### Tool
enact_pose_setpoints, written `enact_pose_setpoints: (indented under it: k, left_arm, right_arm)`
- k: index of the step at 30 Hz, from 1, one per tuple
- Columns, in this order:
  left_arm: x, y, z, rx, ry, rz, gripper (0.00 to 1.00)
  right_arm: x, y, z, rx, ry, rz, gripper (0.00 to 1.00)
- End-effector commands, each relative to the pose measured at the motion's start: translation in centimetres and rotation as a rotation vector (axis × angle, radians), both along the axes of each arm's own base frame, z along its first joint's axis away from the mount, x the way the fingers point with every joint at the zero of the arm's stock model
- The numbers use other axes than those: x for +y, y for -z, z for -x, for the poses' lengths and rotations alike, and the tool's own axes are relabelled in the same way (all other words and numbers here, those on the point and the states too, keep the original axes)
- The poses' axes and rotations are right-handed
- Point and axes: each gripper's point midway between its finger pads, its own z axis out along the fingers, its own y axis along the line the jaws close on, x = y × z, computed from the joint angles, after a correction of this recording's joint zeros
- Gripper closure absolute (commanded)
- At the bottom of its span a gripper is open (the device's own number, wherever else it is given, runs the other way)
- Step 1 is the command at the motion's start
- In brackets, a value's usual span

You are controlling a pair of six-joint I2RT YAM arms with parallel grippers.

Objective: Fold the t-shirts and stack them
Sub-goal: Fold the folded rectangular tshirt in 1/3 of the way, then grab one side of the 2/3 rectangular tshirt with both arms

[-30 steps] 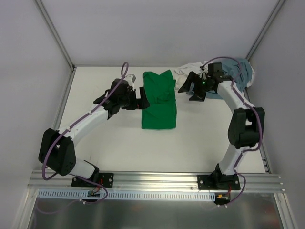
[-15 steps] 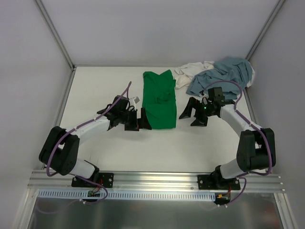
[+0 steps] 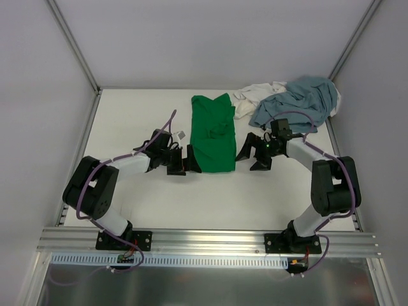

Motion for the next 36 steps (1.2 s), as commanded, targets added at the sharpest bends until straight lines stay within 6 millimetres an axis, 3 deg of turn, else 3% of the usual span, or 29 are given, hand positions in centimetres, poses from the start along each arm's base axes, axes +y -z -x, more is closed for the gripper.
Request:
enact_pose_setpoints:
  k: [1, 21, 36]
  left_arm:
    - [-0.1, -0.6, -1.7, -0.056, 0.036, 0.002, 0.05]
    - [0.0, 1.0, -5.2, -0.048, 0.036, -0.035, 0.06]
    - [-0.3, 1.9, -5.8, -0.003, 0.023, -0.011, 0.07]
  right_arm:
    - [1.5, 0.0, -0.2, -0.008, -0.028, -0.031, 0.01]
    - [4.1, 1.2, -2.3, 0.026, -0.058, -0.047, 0.03]
    - [5.4, 2.0, -3.2, 0.04, -0.069, -0.067, 0.04]
